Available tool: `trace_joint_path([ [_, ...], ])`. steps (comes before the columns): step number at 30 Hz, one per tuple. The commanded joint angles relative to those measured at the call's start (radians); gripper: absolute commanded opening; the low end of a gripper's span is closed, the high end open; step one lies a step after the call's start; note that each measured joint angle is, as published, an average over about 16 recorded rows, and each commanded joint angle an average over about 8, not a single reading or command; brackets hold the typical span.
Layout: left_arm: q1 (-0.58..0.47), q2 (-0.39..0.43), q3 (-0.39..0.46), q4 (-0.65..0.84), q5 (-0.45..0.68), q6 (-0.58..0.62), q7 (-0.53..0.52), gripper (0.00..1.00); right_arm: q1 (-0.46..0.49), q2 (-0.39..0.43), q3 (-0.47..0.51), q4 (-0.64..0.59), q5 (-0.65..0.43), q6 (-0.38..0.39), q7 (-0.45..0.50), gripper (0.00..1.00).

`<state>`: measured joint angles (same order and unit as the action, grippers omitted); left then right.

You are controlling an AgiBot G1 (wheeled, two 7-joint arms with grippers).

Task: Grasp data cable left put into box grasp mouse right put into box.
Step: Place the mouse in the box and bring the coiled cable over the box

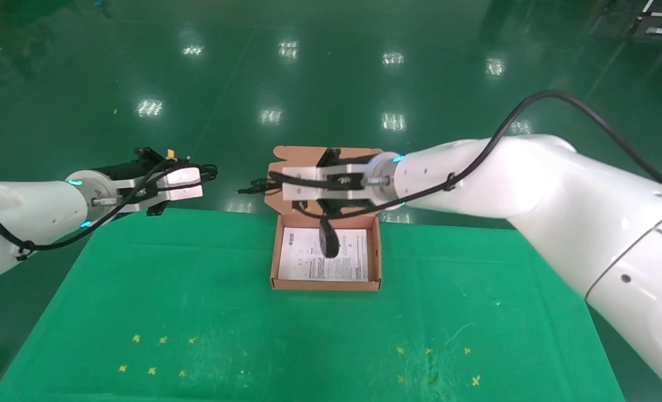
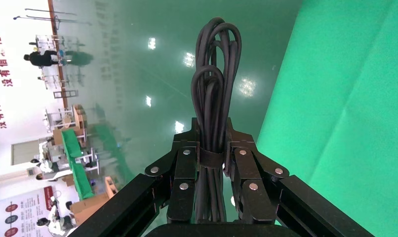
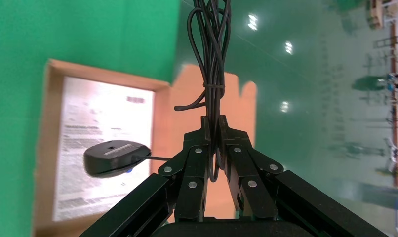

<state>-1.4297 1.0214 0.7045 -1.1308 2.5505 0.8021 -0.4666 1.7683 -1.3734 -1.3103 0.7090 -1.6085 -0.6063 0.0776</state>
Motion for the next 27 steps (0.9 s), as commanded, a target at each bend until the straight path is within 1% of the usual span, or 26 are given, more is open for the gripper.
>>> trace_joint_path([
  [1,0.001,0.0,0.0,-0.002,0.002,0.001,-0.002,0.0,-0.006,-0.001,-0.019,0.011,0.023,0.003,-0.005,0.0],
  [6,0.001,0.0,-0.001,-0.004,0.004,0.002,-0.004,0.0,-0.032,0.0,-0.05,-0.008,0.087,0.018,0.011,0.0],
  [12,0.002,0.0,-0.001,-0.005,0.005,0.003,-0.005,0.0,-0.071,0.001,-0.07,-0.092,0.161,0.039,0.078,0.0],
  [15,0.002,0.0,-0.001,-0.005,0.005,0.003,-0.005,0.0,-0.083,0.001,-0.083,-0.121,0.181,0.052,0.1,0.0],
  [16,0.002,0.0,-0.001,-0.005,0.005,0.003,-0.005,0.0,-0.084,0.001,-0.088,-0.127,0.182,0.056,0.102,0.02],
  [23,0.002,0.0,-0.001,-0.005,0.005,0.003,-0.005,0.0,-0.085,0.002,-0.119,-0.139,0.182,0.085,0.103,0.89],
  [24,0.002,0.0,-0.001,-0.005,0.005,0.003,-0.005,0.0,-0.086,0.004,-0.121,-0.138,0.182,0.087,0.103,1.0],
  [27,0.003,0.001,0.0,-0.007,0.004,0.003,-0.004,0.0,-0.086,0.013,-0.126,-0.128,0.183,0.091,0.103,1.0],
])
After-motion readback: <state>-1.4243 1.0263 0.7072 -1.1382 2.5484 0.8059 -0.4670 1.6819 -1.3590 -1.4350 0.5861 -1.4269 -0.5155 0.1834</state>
